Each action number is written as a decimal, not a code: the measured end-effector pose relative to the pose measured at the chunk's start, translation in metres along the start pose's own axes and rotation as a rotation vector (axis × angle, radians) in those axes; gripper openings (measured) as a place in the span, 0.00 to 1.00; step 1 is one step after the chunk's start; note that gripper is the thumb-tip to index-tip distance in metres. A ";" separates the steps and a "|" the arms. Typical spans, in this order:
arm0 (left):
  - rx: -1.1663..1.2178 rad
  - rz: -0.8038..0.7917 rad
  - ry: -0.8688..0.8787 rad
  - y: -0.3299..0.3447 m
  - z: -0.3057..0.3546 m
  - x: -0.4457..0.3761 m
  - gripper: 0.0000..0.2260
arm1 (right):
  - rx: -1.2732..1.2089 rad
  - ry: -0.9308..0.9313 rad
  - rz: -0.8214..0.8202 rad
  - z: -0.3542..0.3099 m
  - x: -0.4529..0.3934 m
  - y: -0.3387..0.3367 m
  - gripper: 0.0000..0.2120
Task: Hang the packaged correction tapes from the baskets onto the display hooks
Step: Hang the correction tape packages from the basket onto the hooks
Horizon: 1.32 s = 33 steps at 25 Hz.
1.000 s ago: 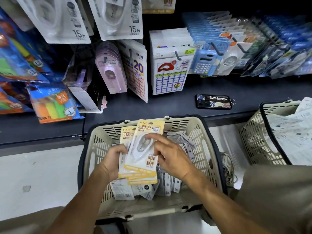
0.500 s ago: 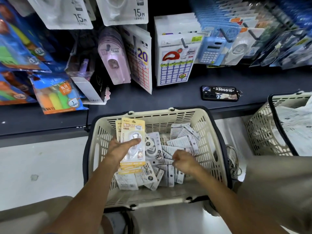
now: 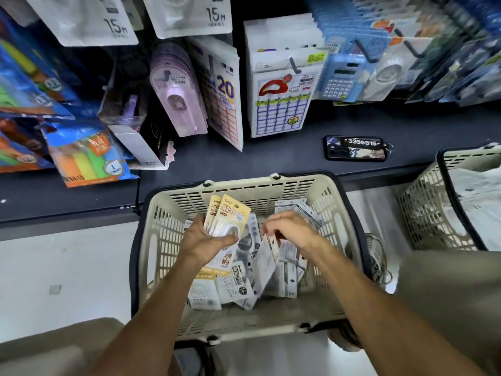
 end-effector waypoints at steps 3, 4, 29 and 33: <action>0.156 -0.125 0.080 -0.001 0.020 0.009 0.18 | -0.287 -0.033 -0.206 -0.060 0.017 -0.021 0.09; 0.207 -0.162 0.112 -0.003 0.032 0.015 0.15 | -0.322 -0.051 -0.262 -0.074 0.026 -0.026 0.09; 0.778 -0.083 0.577 -0.218 0.217 0.133 0.18 | -0.261 -0.803 0.153 -0.295 0.169 -0.009 0.07; 0.825 -0.095 0.624 -0.226 0.216 0.134 0.27 | -0.304 -0.826 0.174 -0.307 0.159 -0.004 0.12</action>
Point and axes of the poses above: each hand's wrist, its own x-axis away from the middle knuckle, its own y-axis out of the palm, z = x × y, the point moved 1 cm from there along -x, towards the middle knuckle, and after that the axes turned 13 degrees about -x, right-handed, at the moved point
